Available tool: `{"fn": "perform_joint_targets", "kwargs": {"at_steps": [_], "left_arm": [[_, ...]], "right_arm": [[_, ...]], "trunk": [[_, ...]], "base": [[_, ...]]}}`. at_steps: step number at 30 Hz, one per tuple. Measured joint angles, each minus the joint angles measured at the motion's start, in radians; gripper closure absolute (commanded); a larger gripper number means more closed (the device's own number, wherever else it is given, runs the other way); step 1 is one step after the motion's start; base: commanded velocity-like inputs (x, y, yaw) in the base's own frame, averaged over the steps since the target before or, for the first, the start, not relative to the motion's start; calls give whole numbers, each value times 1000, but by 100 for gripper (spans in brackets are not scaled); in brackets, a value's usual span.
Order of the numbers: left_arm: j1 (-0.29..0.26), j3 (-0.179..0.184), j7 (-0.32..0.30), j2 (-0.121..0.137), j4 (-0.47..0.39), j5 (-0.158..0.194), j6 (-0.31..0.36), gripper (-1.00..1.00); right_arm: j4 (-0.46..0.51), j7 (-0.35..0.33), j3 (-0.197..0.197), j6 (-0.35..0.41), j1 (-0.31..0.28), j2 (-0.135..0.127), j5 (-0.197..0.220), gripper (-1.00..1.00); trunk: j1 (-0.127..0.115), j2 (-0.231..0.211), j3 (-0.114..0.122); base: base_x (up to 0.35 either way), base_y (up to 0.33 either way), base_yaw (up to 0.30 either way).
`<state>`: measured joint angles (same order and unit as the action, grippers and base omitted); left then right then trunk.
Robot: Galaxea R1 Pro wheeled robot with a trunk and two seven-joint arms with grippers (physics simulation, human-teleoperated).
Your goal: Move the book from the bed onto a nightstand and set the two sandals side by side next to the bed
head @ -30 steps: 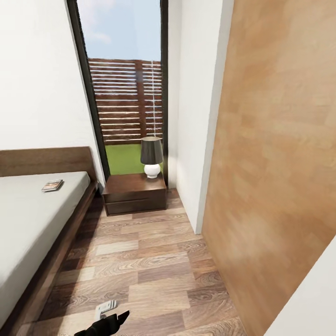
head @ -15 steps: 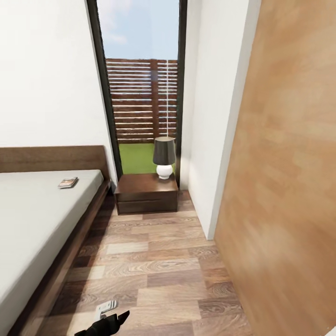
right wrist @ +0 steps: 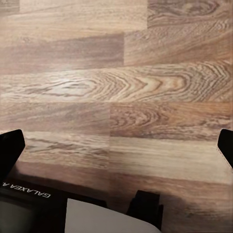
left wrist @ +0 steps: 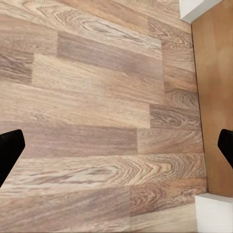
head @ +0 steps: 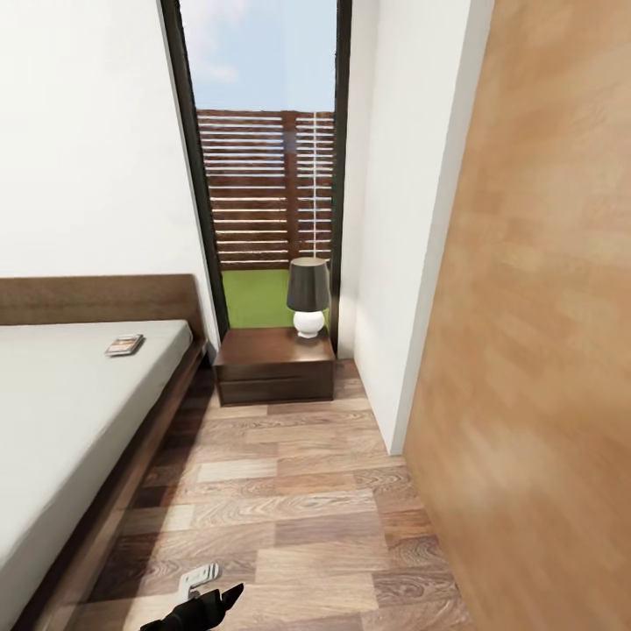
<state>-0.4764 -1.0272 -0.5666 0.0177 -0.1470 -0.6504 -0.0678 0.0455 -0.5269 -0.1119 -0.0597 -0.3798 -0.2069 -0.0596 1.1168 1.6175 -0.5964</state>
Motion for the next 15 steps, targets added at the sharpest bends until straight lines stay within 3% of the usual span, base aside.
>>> {"fn": "perform_joint_targets", "kwargs": {"at_steps": [15], "left_arm": [[0, -1, 0, 1, 0, 0, 0, -100]], "right_arm": [[0, 0, 0, 0, 0, 0, 0, -100]], "trunk": [[0, 0, 0]], "base": [[283, -97, 0]]}}
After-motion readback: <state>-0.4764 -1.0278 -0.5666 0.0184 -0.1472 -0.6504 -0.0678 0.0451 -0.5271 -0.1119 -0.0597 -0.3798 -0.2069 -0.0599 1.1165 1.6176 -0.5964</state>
